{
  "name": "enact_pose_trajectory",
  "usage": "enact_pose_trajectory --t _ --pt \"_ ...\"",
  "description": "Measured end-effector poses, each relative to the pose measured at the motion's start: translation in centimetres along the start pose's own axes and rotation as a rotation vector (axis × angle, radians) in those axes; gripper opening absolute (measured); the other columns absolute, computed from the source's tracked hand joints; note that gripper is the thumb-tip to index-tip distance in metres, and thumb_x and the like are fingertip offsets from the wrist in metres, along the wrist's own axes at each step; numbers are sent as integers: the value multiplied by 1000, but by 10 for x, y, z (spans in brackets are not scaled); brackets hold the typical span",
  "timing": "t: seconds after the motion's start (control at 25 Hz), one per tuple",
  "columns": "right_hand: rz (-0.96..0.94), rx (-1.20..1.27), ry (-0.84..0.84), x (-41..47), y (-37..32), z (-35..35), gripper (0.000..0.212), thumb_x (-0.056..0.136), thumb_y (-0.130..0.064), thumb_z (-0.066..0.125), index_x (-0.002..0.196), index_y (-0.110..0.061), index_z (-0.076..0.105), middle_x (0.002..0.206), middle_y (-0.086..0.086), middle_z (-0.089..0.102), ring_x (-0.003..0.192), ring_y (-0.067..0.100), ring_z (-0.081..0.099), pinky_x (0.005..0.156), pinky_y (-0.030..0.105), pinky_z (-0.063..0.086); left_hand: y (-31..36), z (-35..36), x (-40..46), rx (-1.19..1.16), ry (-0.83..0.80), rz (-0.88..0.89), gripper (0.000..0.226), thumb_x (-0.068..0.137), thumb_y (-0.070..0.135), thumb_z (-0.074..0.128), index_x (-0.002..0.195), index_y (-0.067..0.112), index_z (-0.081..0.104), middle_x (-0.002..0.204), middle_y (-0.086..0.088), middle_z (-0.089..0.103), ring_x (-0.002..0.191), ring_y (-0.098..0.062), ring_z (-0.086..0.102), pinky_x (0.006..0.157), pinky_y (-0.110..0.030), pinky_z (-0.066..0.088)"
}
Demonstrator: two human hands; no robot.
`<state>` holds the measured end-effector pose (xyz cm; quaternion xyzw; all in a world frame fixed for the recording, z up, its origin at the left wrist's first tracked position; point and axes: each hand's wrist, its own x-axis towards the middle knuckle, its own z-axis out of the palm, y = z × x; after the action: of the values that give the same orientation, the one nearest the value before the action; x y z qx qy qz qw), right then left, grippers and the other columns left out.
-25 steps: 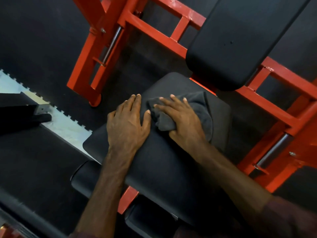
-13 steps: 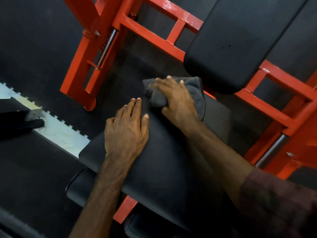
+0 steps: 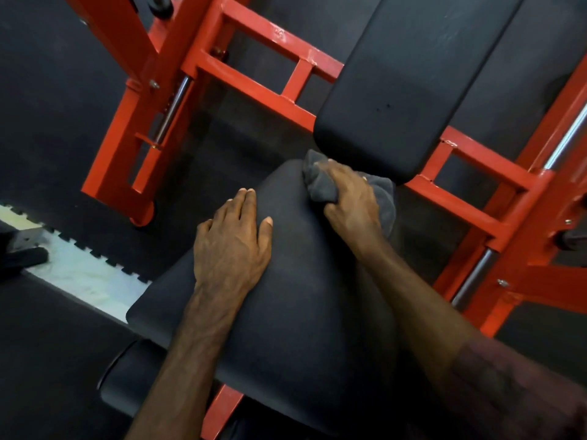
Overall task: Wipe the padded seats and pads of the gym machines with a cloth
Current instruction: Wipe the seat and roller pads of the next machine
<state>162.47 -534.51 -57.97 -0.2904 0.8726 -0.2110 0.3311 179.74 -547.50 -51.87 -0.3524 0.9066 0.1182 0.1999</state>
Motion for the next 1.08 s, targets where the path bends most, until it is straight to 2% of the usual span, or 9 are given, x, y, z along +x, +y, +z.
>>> enact_pose_trajectory --t 0.2,0.36,0.44,0.56,0.64,0.76,0.88,1.0,1.08 --pt "-251 102 -70 1 -16 19 82 65 -12 52 147 -17 59 158 8 51 151 36 40 124 63 23 1 8 4 29 22 24 62 108 45 42 159 11 41 164 -9 45 144 -28 50 104 -53 48" --pt "-43 39 -8 6 15 1 72 79 -18 47 151 -20 54 157 4 51 146 29 45 119 54 38 0 9 5 6 25 13 62 107 44 47 158 10 42 163 -10 46 144 -30 50 104 -54 48" --pt "-4 26 51 -37 23 -4 76 75 -16 49 151 -20 55 159 4 49 150 30 40 124 59 29 4 8 5 3 10 13 63 107 45 47 159 10 41 164 -10 44 147 -29 48 107 -55 46" --pt "-155 90 -36 -59 10 11 84 65 -8 53 148 -25 58 162 0 47 155 29 33 128 57 14 5 9 8 9 5 22 64 107 46 45 160 11 39 165 -9 42 149 -28 45 107 -55 45" --pt "-240 106 -73 -24 13 6 81 71 -1 57 149 -24 58 161 0 47 154 27 35 127 58 21 5 10 10 2 5 26 65 107 46 45 161 11 37 166 -9 41 150 -28 44 108 -55 45" --pt "-137 70 -55 -17 46 -13 78 80 8 59 152 -21 54 162 2 46 153 25 37 123 54 33 4 10 10 -1 2 19 66 107 47 43 161 11 37 166 -10 40 150 -28 43 108 -56 45" --pt "-90 108 -5 -72 50 -10 89 66 1 52 151 -24 54 164 1 43 157 24 31 126 62 21 6 9 8 5 -2 2 67 107 49 42 162 11 36 167 -10 40 150 -29 43 108 -55 45" --pt "-199 159 -58 -63 48 -3 85 70 2 51 149 -28 55 163 -1 44 157 24 31 130 49 14 6 11 10 9 8 6 67 106 49 43 161 11 36 166 -10 40 149 -30 45 105 -53 47" --pt "-165 197 -18 -35 58 -11 78 74 3 49 147 -22 58 158 2 52 152 21 40 130 45 21 5 11 11 -12 14 4 67 105 49 43 161 11 37 166 -11 41 148 -30 46 103 -54 47"
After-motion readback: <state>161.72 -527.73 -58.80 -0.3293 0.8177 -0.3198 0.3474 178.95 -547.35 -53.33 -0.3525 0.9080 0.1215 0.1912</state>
